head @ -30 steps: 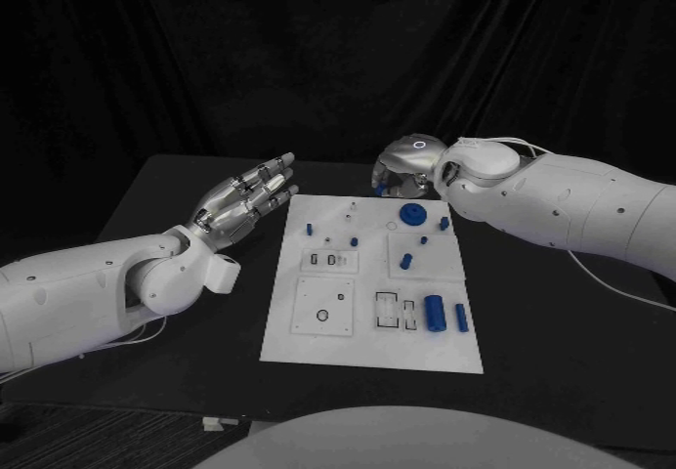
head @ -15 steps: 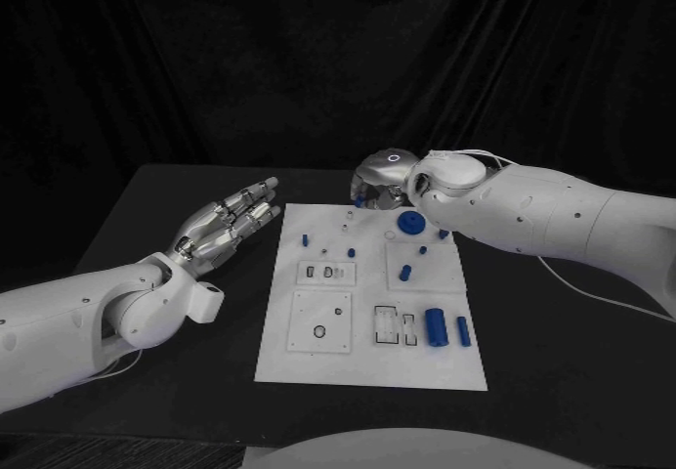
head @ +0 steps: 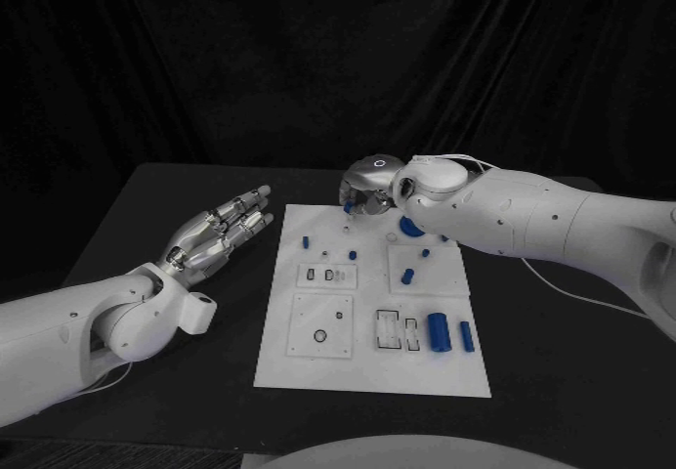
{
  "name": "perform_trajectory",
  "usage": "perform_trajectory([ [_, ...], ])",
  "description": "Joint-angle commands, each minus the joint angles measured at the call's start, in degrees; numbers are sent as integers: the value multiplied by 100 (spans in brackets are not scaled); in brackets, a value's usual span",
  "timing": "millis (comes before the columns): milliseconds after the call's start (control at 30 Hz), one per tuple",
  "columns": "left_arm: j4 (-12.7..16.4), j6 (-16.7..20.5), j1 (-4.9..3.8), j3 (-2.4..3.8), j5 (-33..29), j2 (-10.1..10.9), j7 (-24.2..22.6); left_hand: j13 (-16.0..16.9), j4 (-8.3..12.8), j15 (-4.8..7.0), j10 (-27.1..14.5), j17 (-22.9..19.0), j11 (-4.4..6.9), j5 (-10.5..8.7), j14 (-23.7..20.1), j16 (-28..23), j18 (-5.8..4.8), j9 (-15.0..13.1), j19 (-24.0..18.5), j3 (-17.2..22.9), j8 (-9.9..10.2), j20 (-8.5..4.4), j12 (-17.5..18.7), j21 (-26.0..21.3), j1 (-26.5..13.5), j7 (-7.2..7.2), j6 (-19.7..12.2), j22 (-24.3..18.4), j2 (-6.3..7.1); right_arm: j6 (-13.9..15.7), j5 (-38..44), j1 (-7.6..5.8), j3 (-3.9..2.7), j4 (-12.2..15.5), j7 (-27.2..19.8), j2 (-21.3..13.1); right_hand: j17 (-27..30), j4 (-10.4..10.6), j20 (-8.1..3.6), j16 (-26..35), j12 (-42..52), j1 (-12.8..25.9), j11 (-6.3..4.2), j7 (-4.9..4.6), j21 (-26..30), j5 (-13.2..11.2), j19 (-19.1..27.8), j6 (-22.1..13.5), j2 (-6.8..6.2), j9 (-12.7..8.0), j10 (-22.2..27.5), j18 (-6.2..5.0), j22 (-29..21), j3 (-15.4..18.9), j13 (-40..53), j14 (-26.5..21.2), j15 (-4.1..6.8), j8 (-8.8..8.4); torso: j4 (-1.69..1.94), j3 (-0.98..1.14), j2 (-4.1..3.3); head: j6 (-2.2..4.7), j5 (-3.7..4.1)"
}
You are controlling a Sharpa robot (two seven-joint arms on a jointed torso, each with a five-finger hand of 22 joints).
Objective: Assemble the parts on the task board
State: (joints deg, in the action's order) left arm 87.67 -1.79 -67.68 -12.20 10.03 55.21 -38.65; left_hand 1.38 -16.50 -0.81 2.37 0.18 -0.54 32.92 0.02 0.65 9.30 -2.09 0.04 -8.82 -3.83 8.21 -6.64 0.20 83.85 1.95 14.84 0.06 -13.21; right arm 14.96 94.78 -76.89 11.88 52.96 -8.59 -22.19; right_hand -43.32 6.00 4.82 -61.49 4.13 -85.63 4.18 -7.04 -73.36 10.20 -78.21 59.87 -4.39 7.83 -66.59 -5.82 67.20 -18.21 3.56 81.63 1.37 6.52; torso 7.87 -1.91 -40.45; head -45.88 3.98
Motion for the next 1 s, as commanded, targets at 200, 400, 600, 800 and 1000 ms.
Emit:
perform_trajectory([
  [200,46,32,-14,5,34,18,-603,-10,26,-10,-31,-4,-28,43,6,-23,110,2,-4,-5,-13,-23,-7,-20,38,34,5,-6,-32,-132,-4,14,-3,-26,294,15,-39,-22,29,-53,-38,3,9,9,-1,99,3,-54,-79,-4,61,46,31,-82,4,7,-32,-54,14,-24,2,-29,4],
  [400,45,17,-14,5,34,12,-586,-9,27,-11,-32,-5,-30,55,5,-25,110,3,-4,-3,-12,-21,-8,-20,44,36,2,-6,-33,-204,-4,17,-3,-46,372,24,-27,-27,29,-47,-49,-3,18,9,1,127,7,-60,-90,-5,91,45,32,-104,2,1,-30,-66,6,-35,17,-70,-4],
  [600,26,-9,-15,5,34,-5,-563,-10,28,-14,-33,-5,-32,66,5,-24,110,4,-4,-1,-11,-18,-6,-20,49,36,-4,-6,-35,-259,-4,24,-3,-49,407,14,-10,-29,27,-36,-58,-3,26,8,11,134,16,-68,-101,-6,123,41,23,-116,0,-9,-26,-76,-1,-43,28,-100,-13],
  [800,-12,-33,-15,5,34,-21,-530,-12,28,-18,-38,-6,-34,79,5,-27,110,5,-4,5,-7,-13,3,-20,55,37,-16,-6,-43,-234,-4,32,-3,-27,405,-9,-3,-22,27,-31,-62,8,32,1,19,135,24,-79,-107,-8,155,40,18,-127,-1,-17,-31,-89,-1,-51,34,-132,-35],
  [1000,-49,-65,-15,5,34,-41,-494,-15,22,-23,-48,-7,-33,84,4,-30,109,8,-2,15,0,-1,18,-19,62,38,-37,-5,-63,-219,-4,39,-3,18,393,-37,4,-22,28,-27,-61,10,33,0,16,135,22,-80,-107,-8,158,41,22,-128,-1,-19,-33,-90,-4,-54,42,-161,-23],
])
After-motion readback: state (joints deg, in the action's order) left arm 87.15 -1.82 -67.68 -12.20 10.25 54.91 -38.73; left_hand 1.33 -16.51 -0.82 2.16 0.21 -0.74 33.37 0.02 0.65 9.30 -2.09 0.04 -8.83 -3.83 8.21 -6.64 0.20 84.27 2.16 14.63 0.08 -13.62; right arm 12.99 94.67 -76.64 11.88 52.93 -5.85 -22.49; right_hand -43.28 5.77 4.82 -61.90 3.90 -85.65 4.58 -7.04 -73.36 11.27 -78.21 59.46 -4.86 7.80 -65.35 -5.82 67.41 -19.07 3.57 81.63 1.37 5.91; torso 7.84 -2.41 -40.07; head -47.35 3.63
